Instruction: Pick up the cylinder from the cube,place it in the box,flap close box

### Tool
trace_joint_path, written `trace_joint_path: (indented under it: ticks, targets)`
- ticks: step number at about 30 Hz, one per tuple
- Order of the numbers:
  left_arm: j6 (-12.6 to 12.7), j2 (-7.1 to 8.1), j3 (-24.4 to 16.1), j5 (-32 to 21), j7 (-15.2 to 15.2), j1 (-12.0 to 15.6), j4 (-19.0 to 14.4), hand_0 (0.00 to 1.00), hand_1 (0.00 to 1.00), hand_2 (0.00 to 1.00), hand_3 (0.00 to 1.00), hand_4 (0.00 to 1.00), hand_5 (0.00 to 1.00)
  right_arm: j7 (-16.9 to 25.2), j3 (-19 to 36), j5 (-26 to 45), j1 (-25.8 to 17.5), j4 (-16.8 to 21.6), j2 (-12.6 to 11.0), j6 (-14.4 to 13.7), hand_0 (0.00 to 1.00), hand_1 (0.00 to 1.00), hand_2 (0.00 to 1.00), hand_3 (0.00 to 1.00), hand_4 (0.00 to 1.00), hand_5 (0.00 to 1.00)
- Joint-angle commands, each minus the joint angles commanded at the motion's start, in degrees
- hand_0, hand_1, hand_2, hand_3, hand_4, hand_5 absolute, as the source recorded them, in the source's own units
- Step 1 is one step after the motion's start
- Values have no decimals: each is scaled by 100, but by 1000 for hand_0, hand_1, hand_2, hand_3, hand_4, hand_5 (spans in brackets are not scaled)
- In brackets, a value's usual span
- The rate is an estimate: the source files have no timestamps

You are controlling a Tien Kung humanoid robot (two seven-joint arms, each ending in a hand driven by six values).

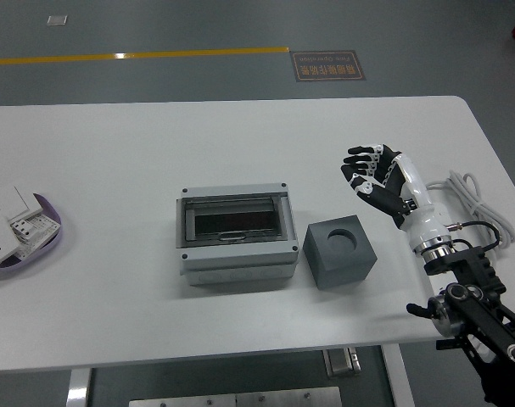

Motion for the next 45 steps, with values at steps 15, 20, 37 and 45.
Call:
trace_joint_path:
  ticks: [15,20,37,45]
  targets:
    - [-8,17,-3,8,3,-22,0,568,611,607,660,648,125,6,32,12,-27,-22,-12,-10,571,555,550,560,773,189]
    - [-7,32,7,2,6,-32,0,569,611,607,660,648,125,9,43,18,-44,-21,-21,-8,572,555,549,560,773,190]
    - [-3,54,13,-14,4,-38,0,569,612,607,659,647,125,2,91,32,-74,-36,-4,7,569,550,548,560,768,196]
    - [-7,29,3,-27,19,-29,0,569,612,608,660,647,125,-6,102,28,-91,-15,9,16,569,549,548,560,768,198]
